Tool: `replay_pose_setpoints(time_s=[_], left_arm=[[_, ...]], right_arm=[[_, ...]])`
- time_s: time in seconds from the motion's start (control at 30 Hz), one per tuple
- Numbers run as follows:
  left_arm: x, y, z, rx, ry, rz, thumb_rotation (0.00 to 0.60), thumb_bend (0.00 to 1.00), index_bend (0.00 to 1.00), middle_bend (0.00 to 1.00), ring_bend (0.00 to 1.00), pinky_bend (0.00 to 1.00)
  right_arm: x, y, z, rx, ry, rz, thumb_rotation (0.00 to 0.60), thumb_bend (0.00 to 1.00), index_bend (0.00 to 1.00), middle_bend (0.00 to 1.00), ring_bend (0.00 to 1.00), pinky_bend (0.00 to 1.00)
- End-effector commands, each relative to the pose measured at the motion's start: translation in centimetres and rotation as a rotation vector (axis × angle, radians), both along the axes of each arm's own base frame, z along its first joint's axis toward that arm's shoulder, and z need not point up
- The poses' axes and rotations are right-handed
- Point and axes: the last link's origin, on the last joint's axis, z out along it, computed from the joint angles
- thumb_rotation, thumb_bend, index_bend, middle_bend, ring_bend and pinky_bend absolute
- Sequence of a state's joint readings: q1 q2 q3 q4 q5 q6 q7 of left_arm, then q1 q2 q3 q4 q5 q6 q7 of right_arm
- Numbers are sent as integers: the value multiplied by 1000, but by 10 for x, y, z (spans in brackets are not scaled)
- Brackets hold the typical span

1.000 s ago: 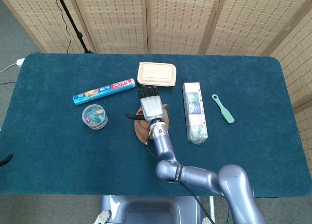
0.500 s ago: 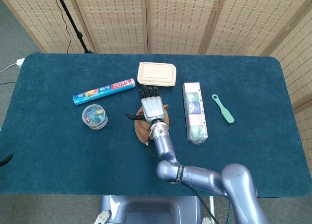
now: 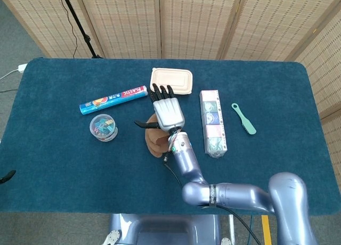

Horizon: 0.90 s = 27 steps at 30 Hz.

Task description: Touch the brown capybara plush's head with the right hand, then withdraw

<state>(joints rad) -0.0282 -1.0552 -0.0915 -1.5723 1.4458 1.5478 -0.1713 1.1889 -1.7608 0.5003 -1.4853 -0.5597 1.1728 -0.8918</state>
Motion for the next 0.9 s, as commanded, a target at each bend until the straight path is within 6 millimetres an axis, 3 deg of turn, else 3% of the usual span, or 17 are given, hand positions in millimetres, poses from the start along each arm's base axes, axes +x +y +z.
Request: replay_pose_setpoints(time_s=[0.03,0.17,0.27,0.53,0.63,0.73,0.77,0.9], left_arm=[[0,-1,0,-1,1,-2,600,0,0,0,0,0],[2,-2,-1,-3,4,-11,600,0,0,0,0,0],[2,-4,-3,-8,7,-16,600,0,0,0,0,0],[7,-7,-8,-9,30,-33,600,0,0,0,0,0],[8,-7,-10,-13,34,-36,600,0,0,0,0,0],[8,-6,-10,-13,36,-35,600,0,0,0,0,0],[8,-7,-10,-15,36,-36,600,0,0,0,0,0],[9,-9,-11,-11,37,-40,600,0,0,0,0,0]], right_arm=[[-18,4,40,-75,20,-3,28,0,0,0,0,0],[-40,12,73,-127,52,-2,27,0,0,0,0,0],[-74,20,97,-155,65,-4,26,0,0,0,0,0],[-150,36,128,-193,127,-54,25,0,0,0,0,0],[-193,51,139,-206,148,-86,26,0,0,0,0,0],[-219,63,144,-207,158,-89,26,0,0,0,0,0],[-240,73,149,-215,172,-108,23,0,0,0,0,0],[-285,100,162,-261,212,-117,30,0,0,0,0,0]])
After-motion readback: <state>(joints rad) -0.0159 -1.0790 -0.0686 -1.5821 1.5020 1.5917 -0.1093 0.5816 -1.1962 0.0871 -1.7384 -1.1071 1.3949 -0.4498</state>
